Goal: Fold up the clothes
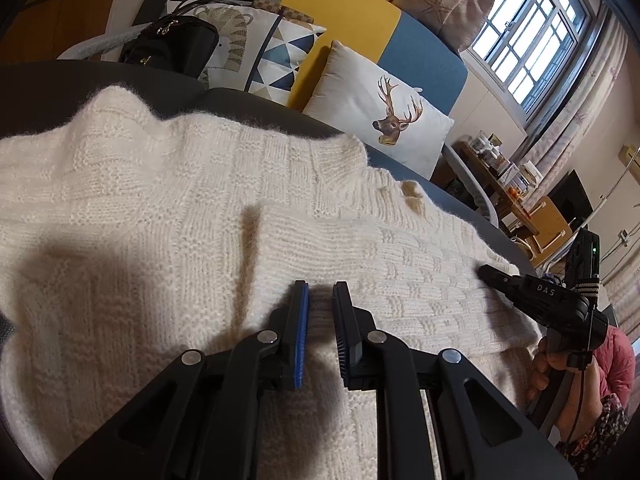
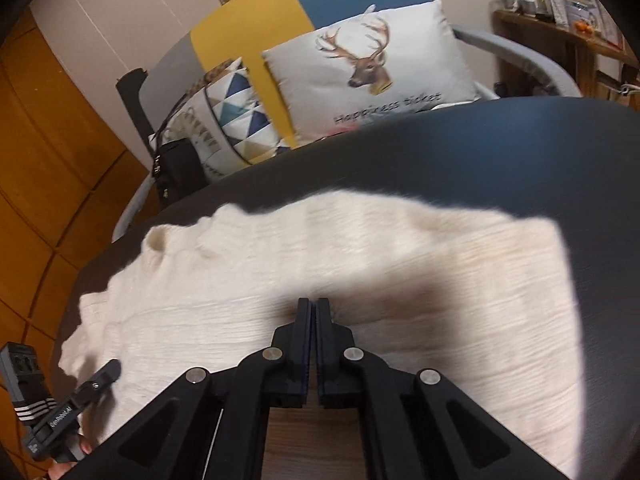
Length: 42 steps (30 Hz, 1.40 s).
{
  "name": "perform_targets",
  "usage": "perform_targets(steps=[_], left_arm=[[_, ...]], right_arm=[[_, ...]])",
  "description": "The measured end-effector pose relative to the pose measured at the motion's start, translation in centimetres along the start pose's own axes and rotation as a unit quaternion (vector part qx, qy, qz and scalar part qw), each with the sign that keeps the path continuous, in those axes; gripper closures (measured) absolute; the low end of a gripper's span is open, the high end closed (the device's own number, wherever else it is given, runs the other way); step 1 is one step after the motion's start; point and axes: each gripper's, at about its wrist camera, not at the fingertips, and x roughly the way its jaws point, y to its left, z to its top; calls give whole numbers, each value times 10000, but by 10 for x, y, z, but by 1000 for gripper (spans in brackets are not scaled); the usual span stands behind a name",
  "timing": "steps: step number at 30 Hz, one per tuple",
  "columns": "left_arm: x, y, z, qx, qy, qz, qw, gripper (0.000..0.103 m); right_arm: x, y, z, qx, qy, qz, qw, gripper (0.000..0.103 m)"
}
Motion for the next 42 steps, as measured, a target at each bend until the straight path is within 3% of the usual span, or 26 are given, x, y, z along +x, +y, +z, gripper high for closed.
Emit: perform_targets(steps=[5, 10, 13, 17, 20, 24, 26, 28, 30, 33, 36, 42], left_arm=[[1, 0, 0, -1, -1, -9, 10000, 88], [1, 1, 0, -16, -6, -23, 10000, 88], [1, 1, 0, -29, -8, -35, 10000, 88], [0, 2, 0, -69, -6, -77, 9999, 88], [-1, 1, 0, -49, -14, -48, 10000, 88], [-2, 0, 0, -21, -17, -15, 10000, 88], [-1, 1, 0, -44, -12, -44, 10000, 88], [-1, 2, 0, -73, -9, -74, 9999, 88], [-1, 3, 0, -77, -11, -76, 9999, 88], [-1, 3, 0, -85, -9, -88, 9999, 88], [-1, 4, 0, -107, -8, -112, 9999, 88], [-1, 3, -1, -119, -10, -121, 9999, 88]], right_arm=[[-18, -41, 15, 307, -238, -565, 9976, 103], [-73, -66, 15, 1045, -789, -369, 9907, 96], [-92, -50, -1, 859, -577, -14, 9946, 94], [-87, -34, -37, 377, -40, 303, 9988, 94], [-81, -47, -52, 511, -55, 219, 9984, 99], [-89, -66, -51, 703, -332, -445, 9960, 103], [-91, -68, -48, 633, -353, -565, 9958, 103], [-97, -67, -46, 633, -410, -545, 9957, 102], [-113, -66, -52, 848, -538, -61, 9949, 96], [-104, -50, -59, 671, -81, 303, 9973, 95], [-92, -47, -68, 436, 245, -81, 9987, 99], [-98, -81, -65, 867, -111, -581, 9945, 103]])
